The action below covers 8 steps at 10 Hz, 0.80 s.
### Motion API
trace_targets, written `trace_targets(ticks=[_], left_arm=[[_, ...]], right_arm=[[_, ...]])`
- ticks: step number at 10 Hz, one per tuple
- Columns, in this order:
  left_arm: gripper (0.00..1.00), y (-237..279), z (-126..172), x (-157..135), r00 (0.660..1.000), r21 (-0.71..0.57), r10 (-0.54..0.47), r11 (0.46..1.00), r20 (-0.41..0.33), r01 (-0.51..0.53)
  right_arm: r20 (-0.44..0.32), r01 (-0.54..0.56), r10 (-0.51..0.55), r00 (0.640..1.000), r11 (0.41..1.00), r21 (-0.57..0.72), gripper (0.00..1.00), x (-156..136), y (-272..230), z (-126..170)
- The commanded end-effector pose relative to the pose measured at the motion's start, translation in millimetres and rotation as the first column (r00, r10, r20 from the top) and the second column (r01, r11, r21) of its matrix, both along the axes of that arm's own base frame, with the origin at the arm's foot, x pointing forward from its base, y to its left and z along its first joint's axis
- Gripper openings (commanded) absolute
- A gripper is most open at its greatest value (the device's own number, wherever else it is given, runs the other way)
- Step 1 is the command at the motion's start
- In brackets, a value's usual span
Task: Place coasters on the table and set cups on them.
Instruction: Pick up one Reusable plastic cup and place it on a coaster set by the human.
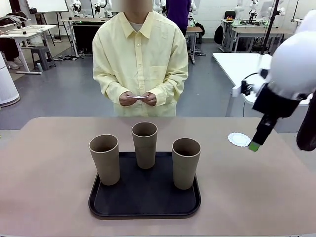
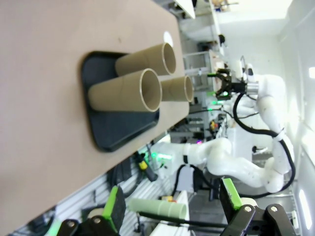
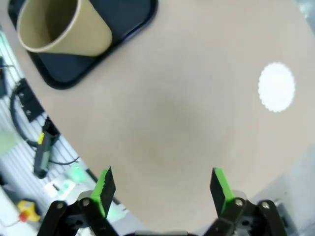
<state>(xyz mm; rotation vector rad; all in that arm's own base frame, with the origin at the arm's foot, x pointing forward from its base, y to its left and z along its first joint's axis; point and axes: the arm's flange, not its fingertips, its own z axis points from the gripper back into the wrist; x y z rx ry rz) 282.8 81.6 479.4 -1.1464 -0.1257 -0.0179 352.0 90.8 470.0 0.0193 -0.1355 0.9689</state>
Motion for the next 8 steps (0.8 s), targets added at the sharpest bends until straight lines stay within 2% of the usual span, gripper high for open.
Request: trace_targets(ticks=[1, 2, 3, 7, 8], left_arm=[[1.00, 0.9, 0.8, -0.6, 1.000, -0.007, -0.003, 1.000, 0.009, 0.003], [1.00, 0.9, 0.8, -0.6, 1.000, -0.007, -0.003, 1.000, 0.009, 0.003], [1.00, 0.9, 0.8, -0.6, 1.000, -0.007, -0.003, 1.000, 0.009, 0.003], [1.00, 0.9, 0.8, -0.6, 1.000, -0.007, -0.003, 1.000, 0.009, 0.003], [1.00, 0.9, 0.8, -0.6, 1.000, -0.007, -0.003, 1.000, 0.009, 0.003]], right_arm=[[0.072, -0.044, 0.043, 0.997, 0.999, 0.022, 1.00, -4.9, 15.1, -15.2], [0.047, -0.043, 0.038, 0.998, 0.991, 0.130, 1.00, -6.6, 16.1, -18.1], [0.029, -0.040, 0.040, 0.999, 0.999, -0.006, 1.00, -2.6, 15.4, -6.7], [0.038, -0.057, 0.056, 0.998, 0.998, 0.019, 1.00, -3.3, 16.1, -10.2], [0.110, -0.413, 0.400, 0.910, 0.852, 0.321, 1.00, -6.9, 5.7, 2.1]])
